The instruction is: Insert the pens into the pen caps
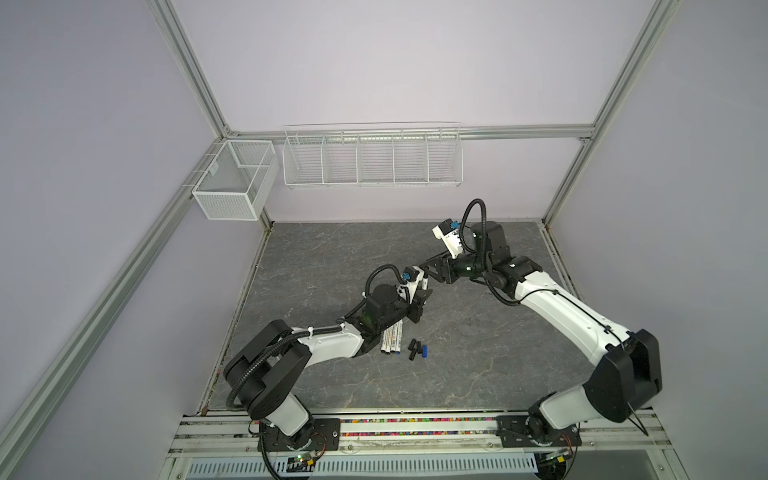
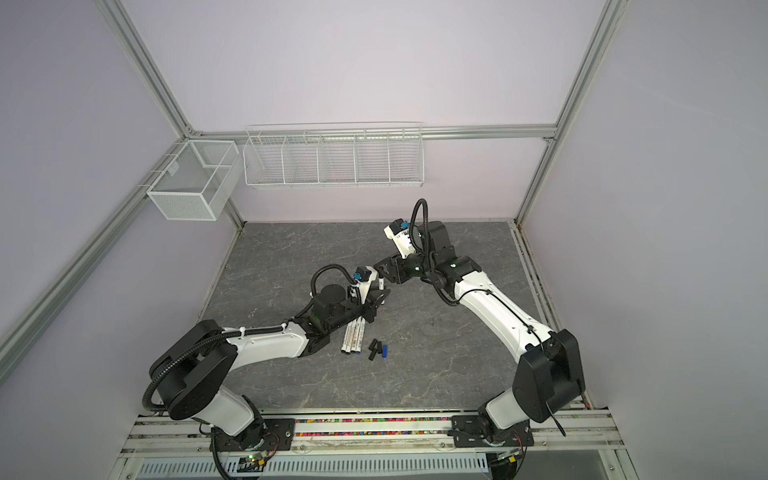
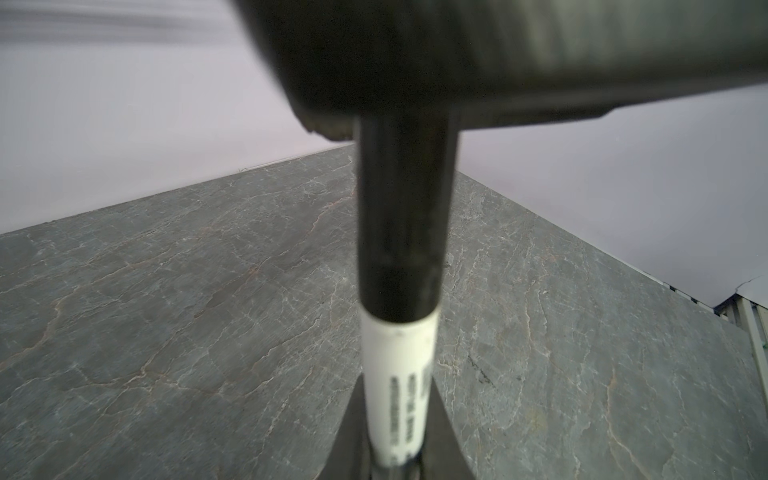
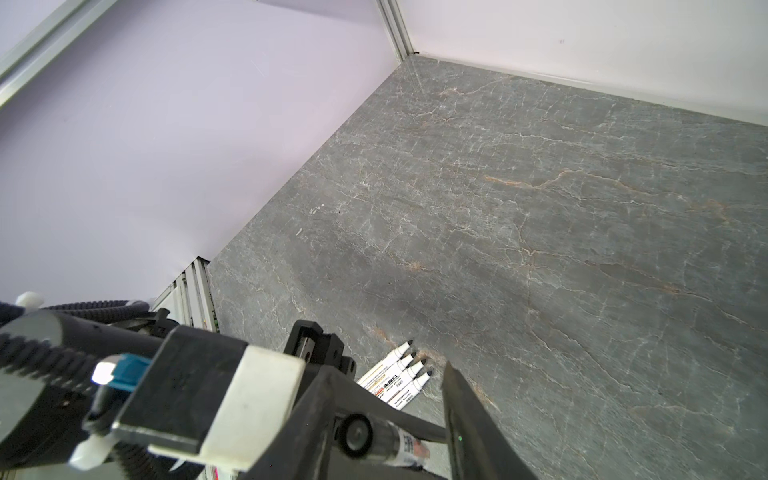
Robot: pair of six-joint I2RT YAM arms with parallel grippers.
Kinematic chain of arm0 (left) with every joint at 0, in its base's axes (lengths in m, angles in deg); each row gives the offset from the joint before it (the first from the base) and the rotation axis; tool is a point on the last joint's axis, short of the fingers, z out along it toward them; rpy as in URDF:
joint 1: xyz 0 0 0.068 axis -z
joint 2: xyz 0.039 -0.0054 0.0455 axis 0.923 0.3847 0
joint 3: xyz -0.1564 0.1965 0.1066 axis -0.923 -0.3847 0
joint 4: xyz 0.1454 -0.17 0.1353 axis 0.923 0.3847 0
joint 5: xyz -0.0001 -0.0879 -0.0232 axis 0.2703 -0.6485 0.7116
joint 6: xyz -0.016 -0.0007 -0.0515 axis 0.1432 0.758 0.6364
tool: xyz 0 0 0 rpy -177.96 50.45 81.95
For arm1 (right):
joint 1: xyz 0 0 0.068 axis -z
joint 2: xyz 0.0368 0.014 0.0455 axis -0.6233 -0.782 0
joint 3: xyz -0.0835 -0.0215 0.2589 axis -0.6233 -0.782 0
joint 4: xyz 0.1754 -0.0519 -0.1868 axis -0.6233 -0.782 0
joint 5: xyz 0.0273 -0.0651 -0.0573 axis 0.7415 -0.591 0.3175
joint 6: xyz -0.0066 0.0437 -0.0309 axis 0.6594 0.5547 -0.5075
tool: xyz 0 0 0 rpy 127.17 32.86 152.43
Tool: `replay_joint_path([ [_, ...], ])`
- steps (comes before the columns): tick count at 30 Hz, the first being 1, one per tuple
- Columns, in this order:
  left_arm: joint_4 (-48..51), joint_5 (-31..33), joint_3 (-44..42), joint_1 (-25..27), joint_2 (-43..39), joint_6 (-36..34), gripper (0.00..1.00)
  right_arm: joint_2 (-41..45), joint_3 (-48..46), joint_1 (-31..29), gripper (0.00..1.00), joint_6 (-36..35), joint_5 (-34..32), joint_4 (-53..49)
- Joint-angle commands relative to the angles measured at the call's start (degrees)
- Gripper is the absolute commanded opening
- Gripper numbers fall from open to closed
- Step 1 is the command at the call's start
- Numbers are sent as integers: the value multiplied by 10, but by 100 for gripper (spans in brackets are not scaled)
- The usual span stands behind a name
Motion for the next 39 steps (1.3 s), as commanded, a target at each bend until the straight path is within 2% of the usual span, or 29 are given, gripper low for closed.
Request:
replay_joint_path([
  [1, -3, -11, 21, 1, 7, 7, 0, -11, 4, -6, 40, 5, -2, 10],
  [7, -13, -11, 23, 1, 2, 18, 0, -20, -11, -6, 18, 10, -3, 14],
  [13, -35, -12, 41, -3, -11, 31, 0, -58, -23, 11, 7, 25, 35, 3],
  [18, -72, -24, 61, -19, -8, 64, 0, -127, 7, 38, 7, 23, 102, -55],
  [23, -121, -17, 75, -45, 4, 102, 0, -198, 54, 38, 7, -15, 132, -161],
  [29, -155, -14, 112, -74, 23, 110, 0, -246, 78, 28, 7, -55, 143, -233],
  [39, -160, -33, 219, -123, 21, 92, 0, -264, 94, 6, 7, -90, 145, -277],
])
